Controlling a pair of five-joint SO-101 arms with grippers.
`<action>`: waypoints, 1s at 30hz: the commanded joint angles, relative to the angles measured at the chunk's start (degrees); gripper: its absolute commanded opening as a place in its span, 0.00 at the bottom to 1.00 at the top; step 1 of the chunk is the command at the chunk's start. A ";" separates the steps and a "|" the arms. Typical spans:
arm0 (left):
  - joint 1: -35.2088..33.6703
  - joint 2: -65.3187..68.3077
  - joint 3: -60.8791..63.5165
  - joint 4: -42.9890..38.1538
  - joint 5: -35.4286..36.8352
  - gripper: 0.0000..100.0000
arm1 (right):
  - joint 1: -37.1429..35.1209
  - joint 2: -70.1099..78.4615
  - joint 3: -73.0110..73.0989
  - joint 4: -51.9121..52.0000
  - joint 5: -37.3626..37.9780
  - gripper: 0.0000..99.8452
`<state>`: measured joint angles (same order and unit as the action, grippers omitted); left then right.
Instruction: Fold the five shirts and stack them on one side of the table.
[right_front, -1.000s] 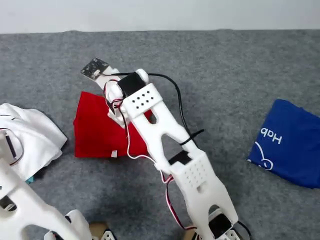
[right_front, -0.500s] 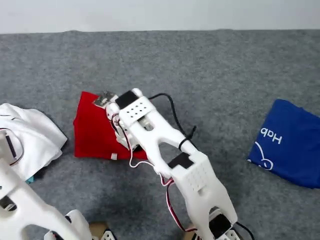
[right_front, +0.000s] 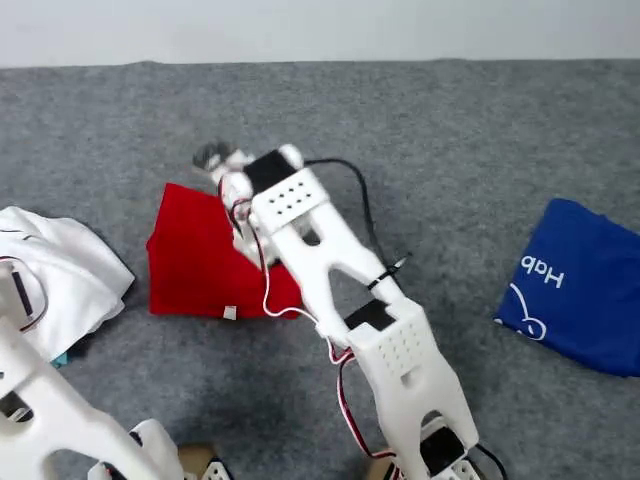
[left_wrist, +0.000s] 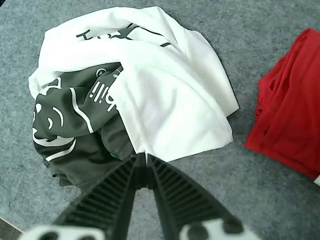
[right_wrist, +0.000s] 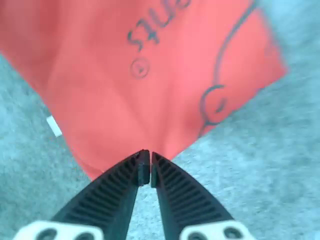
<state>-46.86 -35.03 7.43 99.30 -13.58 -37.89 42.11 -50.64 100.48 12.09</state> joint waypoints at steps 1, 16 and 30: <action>-0.09 -1.14 -1.63 0.79 -0.62 0.01 | 2.86 -3.82 -3.25 1.89 -4.31 0.12; -0.09 -1.14 -0.22 0.79 -0.44 0.01 | 0.84 7.87 -3.43 -11.12 -24.35 0.32; -0.09 -1.14 2.68 0.62 -0.35 0.01 | -0.22 15.25 -3.43 -14.64 -21.63 0.13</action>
<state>-46.86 -35.03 10.42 99.30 -13.58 -37.63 57.14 -52.31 85.89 -11.56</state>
